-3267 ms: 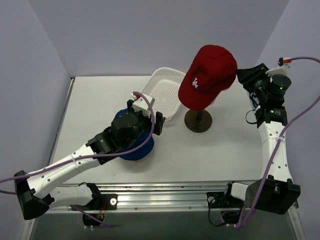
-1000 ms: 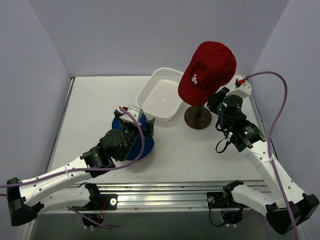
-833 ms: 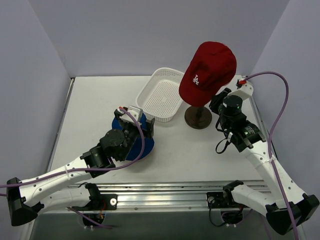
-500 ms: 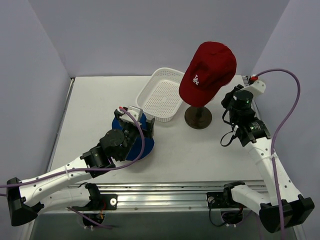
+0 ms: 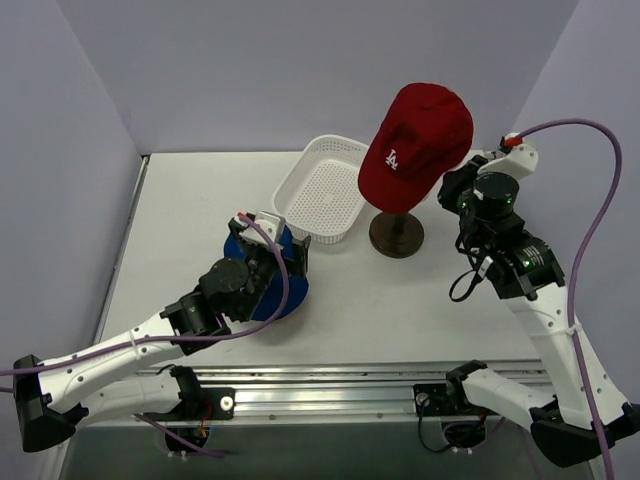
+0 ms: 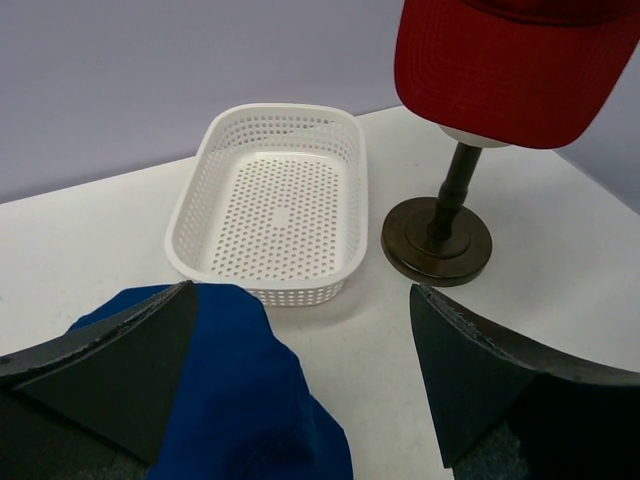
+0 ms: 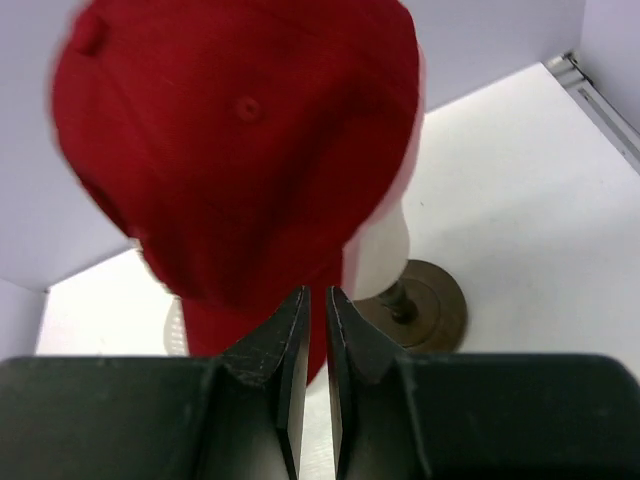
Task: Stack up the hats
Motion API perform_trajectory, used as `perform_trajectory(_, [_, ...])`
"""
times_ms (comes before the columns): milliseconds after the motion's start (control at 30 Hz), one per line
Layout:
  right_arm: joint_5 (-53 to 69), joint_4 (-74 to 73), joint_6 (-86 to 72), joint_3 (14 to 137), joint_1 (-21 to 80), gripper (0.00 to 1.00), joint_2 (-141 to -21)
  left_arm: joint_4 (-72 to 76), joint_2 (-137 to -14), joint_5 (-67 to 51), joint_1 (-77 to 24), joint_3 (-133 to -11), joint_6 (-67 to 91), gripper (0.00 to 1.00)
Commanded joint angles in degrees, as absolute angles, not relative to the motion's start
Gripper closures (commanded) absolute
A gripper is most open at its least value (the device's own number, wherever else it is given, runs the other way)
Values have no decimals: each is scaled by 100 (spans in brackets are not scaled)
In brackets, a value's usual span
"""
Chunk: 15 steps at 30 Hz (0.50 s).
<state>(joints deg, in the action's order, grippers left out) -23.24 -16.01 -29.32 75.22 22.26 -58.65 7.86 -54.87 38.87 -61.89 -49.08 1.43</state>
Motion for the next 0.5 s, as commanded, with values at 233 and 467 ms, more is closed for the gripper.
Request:
perform_trajectory(233, [-2787,-1925,-2769,7735,2391,90,-4950,-1027,-6880,1350,-5011,-7671,1221,61])
perform_trajectory(467, [-1706,-1732,-2742,7314,2391,89,-4369,-1573,-8234,230,-4245,-9104,1512,98])
